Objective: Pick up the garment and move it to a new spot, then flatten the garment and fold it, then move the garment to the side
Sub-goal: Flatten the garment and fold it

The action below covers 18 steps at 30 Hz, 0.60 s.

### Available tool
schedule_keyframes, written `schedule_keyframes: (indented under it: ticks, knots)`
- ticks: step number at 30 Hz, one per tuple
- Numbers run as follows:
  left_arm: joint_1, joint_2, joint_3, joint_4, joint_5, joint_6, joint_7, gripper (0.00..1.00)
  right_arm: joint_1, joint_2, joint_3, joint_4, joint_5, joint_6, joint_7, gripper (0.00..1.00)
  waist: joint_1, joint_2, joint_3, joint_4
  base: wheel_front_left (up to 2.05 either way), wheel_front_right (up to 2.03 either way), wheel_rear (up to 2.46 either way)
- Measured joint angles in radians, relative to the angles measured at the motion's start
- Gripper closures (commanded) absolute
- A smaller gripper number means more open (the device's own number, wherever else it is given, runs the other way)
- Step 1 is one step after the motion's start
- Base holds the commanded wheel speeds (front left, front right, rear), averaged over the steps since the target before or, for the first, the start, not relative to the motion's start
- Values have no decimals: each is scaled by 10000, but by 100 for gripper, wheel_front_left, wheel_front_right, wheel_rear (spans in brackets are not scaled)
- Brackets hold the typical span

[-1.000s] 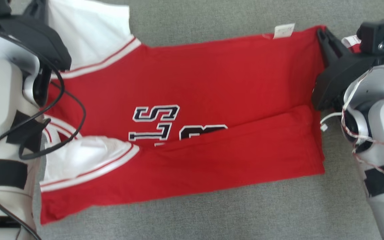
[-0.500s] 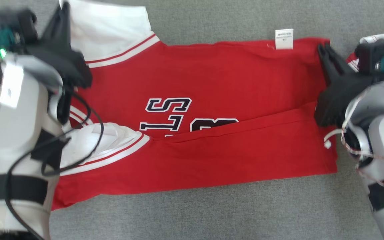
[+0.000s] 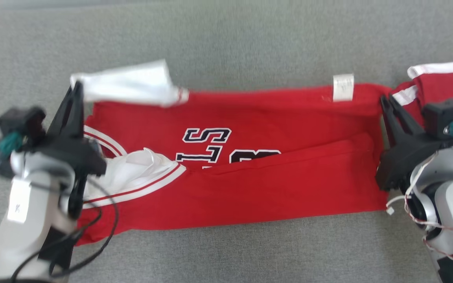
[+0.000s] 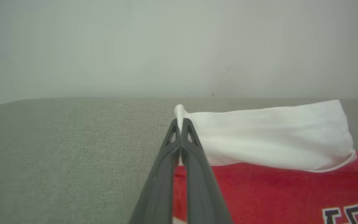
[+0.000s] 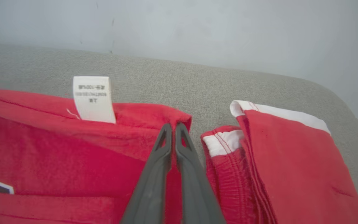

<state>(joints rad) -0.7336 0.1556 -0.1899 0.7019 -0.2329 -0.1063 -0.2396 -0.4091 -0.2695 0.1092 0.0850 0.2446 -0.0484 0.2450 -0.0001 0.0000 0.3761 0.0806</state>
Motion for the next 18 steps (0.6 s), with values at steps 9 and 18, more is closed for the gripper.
schedule_keyframes:
  ticks: [9, 18]
  knots:
    - [1967, 173, 242, -1455, -499, -12, -75, 100, 544, 13, -23, 128, 0, -86, 8, 100, 0, 0, -759, -11, 0, 0, 0]
    - [3570, -226, 86, -3122, -568, 25, -79, 100, 886, -4, -10, 245, 0, -130, 46, 100, 0, 0, -999, 119, 0, 0, 0]
